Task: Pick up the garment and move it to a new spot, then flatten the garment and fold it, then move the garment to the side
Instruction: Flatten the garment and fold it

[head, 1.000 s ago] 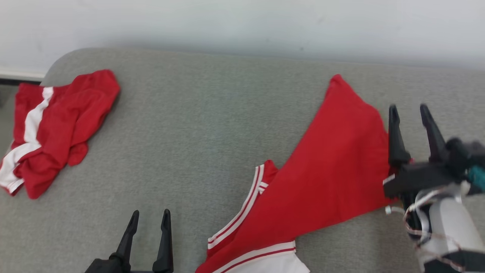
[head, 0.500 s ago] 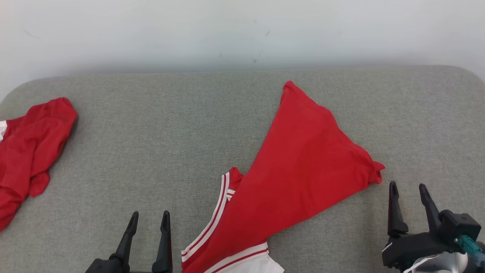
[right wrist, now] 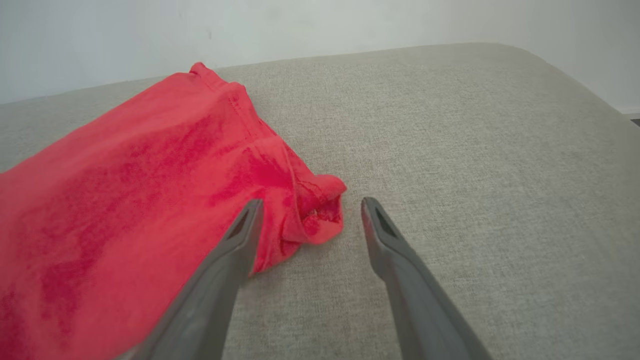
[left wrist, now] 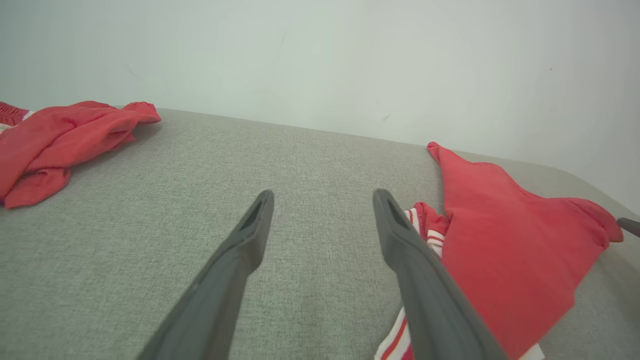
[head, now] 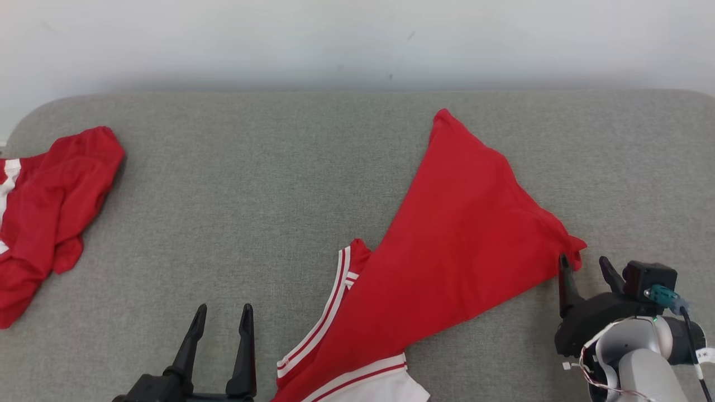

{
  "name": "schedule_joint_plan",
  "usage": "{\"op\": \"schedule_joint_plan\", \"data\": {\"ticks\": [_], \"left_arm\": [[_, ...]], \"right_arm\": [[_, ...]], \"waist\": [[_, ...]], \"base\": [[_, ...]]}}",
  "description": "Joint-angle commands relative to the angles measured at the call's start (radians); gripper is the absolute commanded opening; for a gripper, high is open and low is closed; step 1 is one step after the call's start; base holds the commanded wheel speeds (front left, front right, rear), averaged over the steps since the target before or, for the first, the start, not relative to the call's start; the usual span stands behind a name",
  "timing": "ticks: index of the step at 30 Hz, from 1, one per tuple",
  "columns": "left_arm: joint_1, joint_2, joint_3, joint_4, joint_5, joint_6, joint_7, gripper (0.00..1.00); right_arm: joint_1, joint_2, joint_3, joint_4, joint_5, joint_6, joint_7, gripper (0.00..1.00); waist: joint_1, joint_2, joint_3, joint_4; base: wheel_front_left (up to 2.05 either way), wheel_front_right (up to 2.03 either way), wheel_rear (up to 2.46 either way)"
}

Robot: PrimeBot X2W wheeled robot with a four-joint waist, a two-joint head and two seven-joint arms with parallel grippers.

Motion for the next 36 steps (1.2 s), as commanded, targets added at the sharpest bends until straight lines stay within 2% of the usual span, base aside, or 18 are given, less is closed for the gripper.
{"op": "schedule_joint_plan", "data": {"ticks": [1, 4, 6, 7, 8, 9, 10, 11, 12, 18, 23, 29, 33, 36], "left_arm": [[-0.01, 0.0, 0.001, -0.001, 0.004, -0.002, -0.003, 1.0], [-0.012, 0.0, 0.003, -0.001, 0.003, -0.003, -0.003, 1.0], [-0.015, 0.0, 0.004, -0.003, 0.002, -0.003, -0.003, 1.0], [-0.015, 0.0, 0.005, -0.003, 0.001, -0.004, -0.003, 1.0], [-0.016, 0.0, 0.005, -0.004, 0.002, -0.004, -0.003, 1.0], [-0.015, 0.0, 0.006, -0.004, 0.002, -0.005, -0.003, 1.0], [-0.015, 0.0, 0.006, -0.005, 0.002, -0.005, -0.003, 1.0], [-0.015, 0.0, 0.006, -0.006, 0.001, -0.005, -0.003, 1.0], [-0.015, 0.0, 0.006, -0.006, 0.001, -0.005, -0.003, 1.0], [-0.007, 0.0, 0.006, 0.0, -0.002, -0.002, -0.003, 1.0], [0.013, 0.0, 0.014, 0.002, -0.002, 0.006, -0.003, 1.0], [0.023, 0.0, 0.012, 0.004, -0.004, 0.004, -0.003, 1.0], [0.028, 0.0, 0.011, 0.006, -0.001, 0.002, -0.003, 1.0], [0.026, 0.0, 0.006, 0.01, 0.001, -0.001, -0.003, 1.0]], "right_arm": [[-0.021, -0.005, 0.004, 0.011, -0.01, 0.004, 0.003, 1.0], [-0.034, -0.011, 0.013, 0.031, -0.013, 0.004, 0.005, 0.97], [-0.049, -0.018, 0.02, 0.046, -0.015, 0.003, 0.0, 0.88], [-0.054, -0.02, 0.023, 0.053, -0.016, 0.004, -0.002, 0.71], [-0.058, -0.021, 0.024, 0.06, -0.018, 0.004, -0.002, 0.49], [-0.062, -0.02, 0.026, 0.066, -0.02, 0.004, -0.002, 0.4], [-0.064, -0.02, 0.025, 0.071, -0.019, 0.003, 0.0, 0.18], [-0.067, -0.019, 0.024, 0.075, -0.021, 0.004, 0.0, 0.02], [-0.067, -0.019, 0.023, 0.079, -0.022, 0.004, 0.001, 0.0], [-0.054, -0.005, 0.011, 0.026, 0.022, 0.003, -0.048, 0.0], [0.049, 0.021, 0.007, -0.222, 0.112, 0.003, -0.016, 0.0], [0.226, 0.037, -0.038, -0.537, 0.253, 0.004, 0.139, 0.0], [0.31, 0.038, -0.038, -0.665, 0.357, 0.004, 0.203, 0.0], [0.327, 0.038, -0.045, -0.704, 0.391, 0.004, 0.223, 0.0]], "waist": [[0.0001, -0.0001, 0.015, 0.015], [0.0001, -0.0001, 0.021, 0.023], [0.0001, -0.0001, 0.028, 0.028], [0.0001, -0.0001, 0.03, 0.03], [0.0001, -0.0001, 0.032, 0.032], [0.0001, -0.0001, 0.033, 0.033], [0.0001, -0.0001, 0.034, 0.034], [0.0001, -0.0001, 0.035, 0.034], [0.0001, -0.0001, 0.036, 0.035], [0.0001, -0.0001, 0.026, 0.035], [0.0001, -0.0001, 0.002, 0.019], [0.0001, -0.0001, -0.014, 0.0], [0.0001, -0.0001, -0.02, -0.015], [0.0001, -0.0001, -0.023, -0.016]], "base": [[0.0, 0.0, 0.0], [0.0, 0.0, 0.0], [0.0, 0.0, 0.0], [0.0, 0.0, 0.0], [0.0, 0.0, 0.0], [0.0, 0.0, 0.0], [0.0, 0.0, 0.0], [0.0, 0.0, 0.0], [0.0, 0.0, 0.0], [0.0, 0.0, 0.0], [0.0, 0.0, 0.0], [0.0, 0.0, 0.0], [0.0, 0.0, 0.0], [0.0, 0.0, 0.0]]}}
